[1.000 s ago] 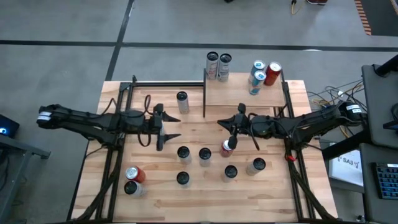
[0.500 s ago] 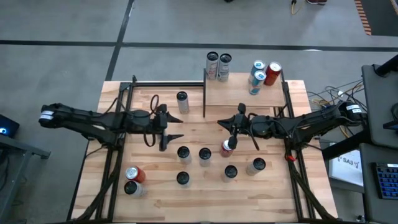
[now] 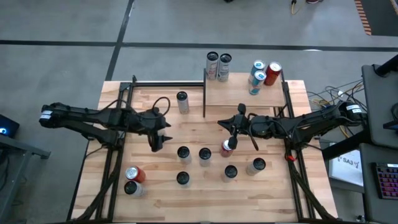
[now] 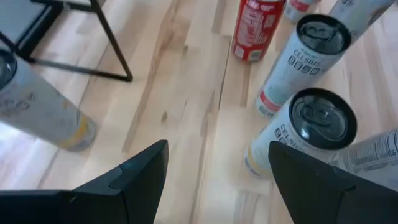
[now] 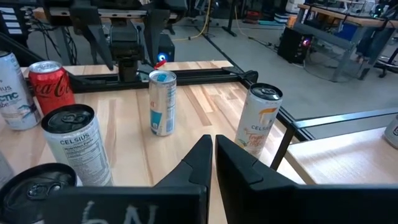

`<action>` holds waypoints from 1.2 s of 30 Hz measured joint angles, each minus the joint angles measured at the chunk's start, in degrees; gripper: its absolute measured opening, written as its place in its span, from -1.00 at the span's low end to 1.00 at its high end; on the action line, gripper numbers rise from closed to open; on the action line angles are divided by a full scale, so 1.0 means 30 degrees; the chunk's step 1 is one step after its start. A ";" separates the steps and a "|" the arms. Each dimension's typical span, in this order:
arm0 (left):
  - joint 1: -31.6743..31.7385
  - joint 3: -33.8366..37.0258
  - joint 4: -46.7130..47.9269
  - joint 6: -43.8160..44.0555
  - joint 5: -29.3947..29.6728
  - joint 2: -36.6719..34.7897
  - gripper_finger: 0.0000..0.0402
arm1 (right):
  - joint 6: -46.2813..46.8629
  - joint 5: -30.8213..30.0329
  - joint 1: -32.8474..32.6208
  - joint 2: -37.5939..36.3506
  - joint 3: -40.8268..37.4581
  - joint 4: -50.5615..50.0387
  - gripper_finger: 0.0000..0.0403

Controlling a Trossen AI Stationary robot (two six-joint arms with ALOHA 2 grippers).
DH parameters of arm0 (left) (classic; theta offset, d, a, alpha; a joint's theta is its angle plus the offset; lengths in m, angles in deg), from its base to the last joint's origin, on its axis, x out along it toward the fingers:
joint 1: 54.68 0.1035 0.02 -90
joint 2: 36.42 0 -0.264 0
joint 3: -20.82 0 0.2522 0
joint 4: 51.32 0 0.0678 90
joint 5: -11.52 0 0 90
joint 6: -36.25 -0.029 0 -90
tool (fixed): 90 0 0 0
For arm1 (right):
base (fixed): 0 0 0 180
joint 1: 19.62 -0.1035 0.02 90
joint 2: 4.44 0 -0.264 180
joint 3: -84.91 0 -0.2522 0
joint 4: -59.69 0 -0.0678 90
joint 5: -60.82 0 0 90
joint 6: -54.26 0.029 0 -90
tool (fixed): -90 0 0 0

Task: Place canned beverage on shelf
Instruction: Put the middle white yellow soda can on the shelf

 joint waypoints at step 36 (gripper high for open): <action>-0.4143 0.0670 -0.5968 0.2489 -0.0779 0.2069 0.31 | -0.0266 -0.0007 0.0000 0.0007 -0.0022 -0.0121 -0.94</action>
